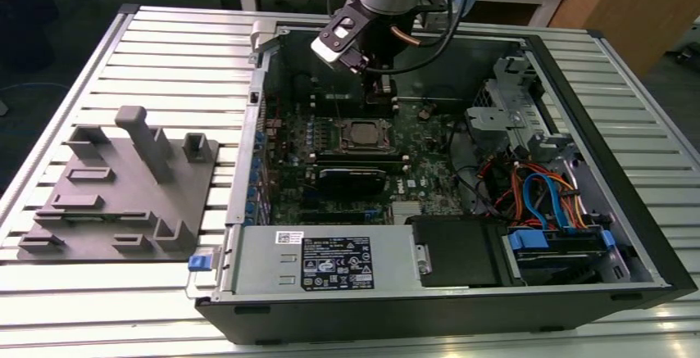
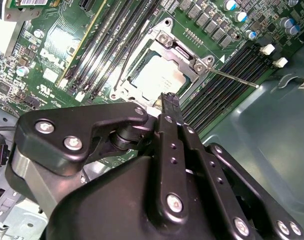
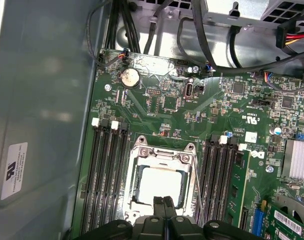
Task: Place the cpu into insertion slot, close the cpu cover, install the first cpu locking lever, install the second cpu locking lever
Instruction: 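Install the first cpu locking lever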
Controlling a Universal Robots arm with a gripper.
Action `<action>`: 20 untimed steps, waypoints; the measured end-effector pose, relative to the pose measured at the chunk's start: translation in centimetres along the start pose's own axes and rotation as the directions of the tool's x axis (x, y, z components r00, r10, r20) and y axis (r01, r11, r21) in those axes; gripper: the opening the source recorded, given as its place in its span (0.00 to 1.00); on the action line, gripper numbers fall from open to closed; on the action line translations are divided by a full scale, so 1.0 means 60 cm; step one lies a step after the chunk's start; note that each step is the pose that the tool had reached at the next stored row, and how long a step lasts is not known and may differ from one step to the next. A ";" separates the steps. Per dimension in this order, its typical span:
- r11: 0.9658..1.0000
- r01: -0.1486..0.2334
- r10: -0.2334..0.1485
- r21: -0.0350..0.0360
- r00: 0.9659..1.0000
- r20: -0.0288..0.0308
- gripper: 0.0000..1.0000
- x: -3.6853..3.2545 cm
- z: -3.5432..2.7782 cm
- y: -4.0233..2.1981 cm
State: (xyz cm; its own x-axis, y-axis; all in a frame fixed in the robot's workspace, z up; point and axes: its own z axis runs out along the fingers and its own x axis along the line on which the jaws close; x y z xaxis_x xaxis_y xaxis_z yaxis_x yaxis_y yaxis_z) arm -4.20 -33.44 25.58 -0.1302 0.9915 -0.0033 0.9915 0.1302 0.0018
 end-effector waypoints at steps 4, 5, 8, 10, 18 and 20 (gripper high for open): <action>1.000 0.022 -0.022 0.000 1.000 0.000 0.11 0.000 0.000 0.000; 0.999 0.033 -0.033 0.000 0.999 0.000 0.11 0.000 0.000 0.000; 0.997 0.072 -0.072 0.000 0.997 0.000 0.11 0.000 0.000 0.000; 0.995 0.104 -0.104 0.000 0.995 0.000 0.11 0.000 0.000 0.000; 0.976 0.220 -0.220 -0.001 0.976 0.000 0.11 0.000 0.000 -0.002; 0.974 0.229 -0.229 -0.001 0.974 0.000 0.11 0.000 0.000 -0.003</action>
State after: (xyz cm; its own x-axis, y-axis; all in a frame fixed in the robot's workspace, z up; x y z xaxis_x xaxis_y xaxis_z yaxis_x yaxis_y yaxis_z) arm -4.35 -33.48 25.57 -0.3534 0.9355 -0.0032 0.9355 0.3534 0.0018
